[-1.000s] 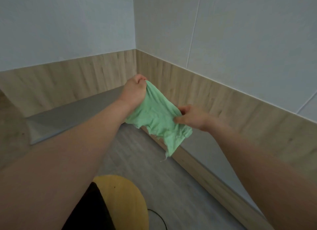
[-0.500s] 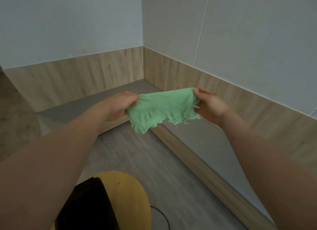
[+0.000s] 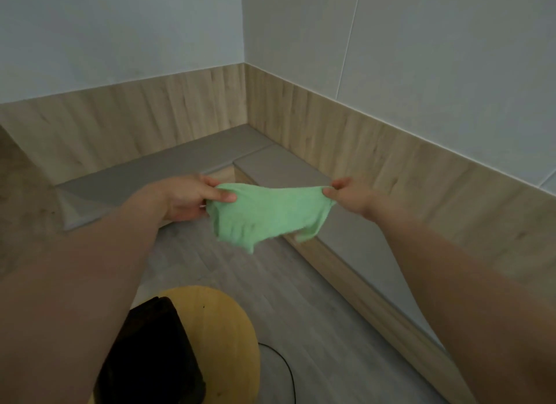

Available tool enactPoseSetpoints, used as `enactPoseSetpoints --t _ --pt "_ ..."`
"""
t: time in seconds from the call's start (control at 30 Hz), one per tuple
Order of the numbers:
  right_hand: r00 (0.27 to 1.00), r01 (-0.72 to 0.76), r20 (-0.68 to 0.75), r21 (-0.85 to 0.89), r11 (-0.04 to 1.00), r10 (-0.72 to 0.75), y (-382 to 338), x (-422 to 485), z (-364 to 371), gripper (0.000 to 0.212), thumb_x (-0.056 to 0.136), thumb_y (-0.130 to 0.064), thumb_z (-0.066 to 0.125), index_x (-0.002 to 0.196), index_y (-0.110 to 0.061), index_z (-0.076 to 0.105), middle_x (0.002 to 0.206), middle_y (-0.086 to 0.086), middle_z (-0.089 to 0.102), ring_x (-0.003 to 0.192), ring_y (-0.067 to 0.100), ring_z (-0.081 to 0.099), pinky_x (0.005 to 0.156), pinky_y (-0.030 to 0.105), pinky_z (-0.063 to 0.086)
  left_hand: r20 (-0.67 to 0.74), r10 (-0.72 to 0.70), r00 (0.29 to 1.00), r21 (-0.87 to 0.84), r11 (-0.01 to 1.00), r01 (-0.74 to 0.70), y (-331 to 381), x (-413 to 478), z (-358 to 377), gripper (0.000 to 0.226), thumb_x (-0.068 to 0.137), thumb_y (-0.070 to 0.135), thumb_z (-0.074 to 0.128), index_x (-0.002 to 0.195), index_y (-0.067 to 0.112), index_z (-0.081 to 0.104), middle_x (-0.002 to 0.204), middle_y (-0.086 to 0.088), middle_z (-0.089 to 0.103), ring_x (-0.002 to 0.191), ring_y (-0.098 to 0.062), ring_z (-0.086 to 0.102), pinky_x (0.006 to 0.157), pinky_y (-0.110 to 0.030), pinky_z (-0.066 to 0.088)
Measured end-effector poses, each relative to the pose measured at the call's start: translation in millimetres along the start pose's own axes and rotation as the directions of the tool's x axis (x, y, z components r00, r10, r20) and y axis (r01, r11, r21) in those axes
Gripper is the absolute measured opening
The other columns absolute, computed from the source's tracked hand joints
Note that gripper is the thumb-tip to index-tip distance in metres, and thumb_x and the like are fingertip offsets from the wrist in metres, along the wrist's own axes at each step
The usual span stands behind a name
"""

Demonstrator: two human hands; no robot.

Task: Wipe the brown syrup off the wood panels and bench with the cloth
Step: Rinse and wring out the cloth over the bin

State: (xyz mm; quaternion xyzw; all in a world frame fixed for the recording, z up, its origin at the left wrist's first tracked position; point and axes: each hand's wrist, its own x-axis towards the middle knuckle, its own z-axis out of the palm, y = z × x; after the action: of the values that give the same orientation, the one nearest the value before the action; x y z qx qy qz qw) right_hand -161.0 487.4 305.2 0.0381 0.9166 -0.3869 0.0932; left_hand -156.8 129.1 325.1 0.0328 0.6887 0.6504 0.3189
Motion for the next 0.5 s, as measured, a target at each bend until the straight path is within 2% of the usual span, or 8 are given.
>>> enactPoseSetpoints --t 0.07,0.1,0.17,0.23,0.27,0.33,0.4,0.5 --pt "1.000 0.016 -0.028 0.364 0.931 -0.006 2.5 2.5 4.0 0.015 0.104 -0.019 0.060 0.095 -0.011 0.070 0.093 0.006 0.070 0.089 0.019 0.064 0.089 0.040 0.049 -0.030 0.121 0.992 -0.222 0.967 -0.125 -3.9 0.9 9.7 0.042 0.081 0.017 0.077 0.118 -0.003 0.074 0.125 -0.020 0.071 0.107 -0.026 0.073 0.086 -0.032 0.060" --pt "0.999 0.033 -0.029 0.535 0.844 -0.021 1.4 3.2 3.9 0.014 0.104 -0.015 0.059 0.095 -0.010 0.069 0.089 0.004 0.072 0.083 0.017 0.066 0.084 0.034 0.052 -0.056 0.154 0.986 -0.329 0.930 -0.164 -2.6 1.4 12.7 0.041 0.087 0.015 0.062 0.123 -0.004 0.071 0.128 -0.019 0.070 0.110 -0.027 0.071 0.088 -0.034 0.060" --pt "0.999 0.031 -0.008 0.678 0.734 -0.034 -2.2 3.8 1.8 0.014 0.105 -0.013 0.057 0.098 -0.010 0.068 0.083 0.001 0.073 0.075 0.014 0.069 0.073 0.027 0.055 -0.102 0.144 0.984 -0.394 0.903 -0.172 -1.0 5.5 15.0 0.051 0.088 0.015 0.050 0.134 -0.004 0.062 0.132 -0.019 0.067 0.116 -0.030 0.068 0.093 -0.037 0.060" --pt "1.000 0.013 0.005 0.635 0.772 -0.021 -2.7 3.3 3.1 0.012 0.106 -0.020 0.057 0.100 -0.015 0.067 0.085 0.001 0.071 0.075 0.015 0.068 0.066 0.028 0.055 -0.204 0.104 0.973 -0.321 0.932 -0.167 0.9 10.4 18.2 0.046 0.096 0.013 0.049 0.137 -0.004 0.059 0.134 -0.020 0.065 0.122 -0.032 0.064 0.101 -0.042 0.056" --pt "1.000 0.000 0.008 0.589 0.808 -0.005 -2.7 3.5 3.3 0.012 0.105 -0.024 0.058 0.101 -0.016 0.067 0.089 0.003 0.070 0.078 0.018 0.068 0.069 0.030 0.055 -0.264 0.098 0.960 -0.270 0.947 -0.171 -0.1 14.3 19.0 0.040 0.100 0.013 0.049 0.134 -0.003 0.061 0.132 -0.021 0.066 0.119 -0.033 0.066 0.102 -0.044 0.054" --pt "0.998 -0.054 0.018 0.499 0.865 0.053 -2.0 4.7 5.4 0.015 0.104 -0.027 0.062 0.106 -0.013 0.068 0.099 0.008 0.072 0.086 0.022 0.071 0.073 0.034 0.058 -0.374 0.083 0.924 -0.181 0.970 -0.160 -2.5 20.5 20.3 0.024 0.103 0.010 0.051 0.116 -0.001 0.069 0.118 -0.022 0.072 0.101 -0.030 0.073 0.097 -0.047 0.055" --pt "0.994 -0.106 0.014 0.480 0.871 0.113 -4.0 5.3 12.2 0.020 0.101 -0.021 0.065 0.112 -0.004 0.067 0.106 0.015 0.074 0.090 0.026 0.074 0.070 0.035 0.062 -0.428 0.049 0.902 -0.138 0.983 -0.119 -6.0 26.5 25.4 0.018 0.103 0.007 0.052 0.104 0.002 0.069 0.102 -0.018 0.076 0.085 -0.027 0.076 0.091 -0.048 0.058" --pt "0.989 -0.136 0.009 0.448 0.883 0.147 -15.1 4.4 29.7 0.017 0.099 -0.012 0.064 0.107 0.003 0.066 0.110 0.024 0.073 0.093 0.031 0.076 0.078 0.041 0.065 -0.437 -0.016 0.899 -0.148 0.987 -0.055 -11.8 36.9 38.8 0.022 0.105 0.004 0.046 0.109 -0.003 0.067 0.110 -0.023 0.073 0.083 -0.026 0.074 0.084 -0.044 0.059"
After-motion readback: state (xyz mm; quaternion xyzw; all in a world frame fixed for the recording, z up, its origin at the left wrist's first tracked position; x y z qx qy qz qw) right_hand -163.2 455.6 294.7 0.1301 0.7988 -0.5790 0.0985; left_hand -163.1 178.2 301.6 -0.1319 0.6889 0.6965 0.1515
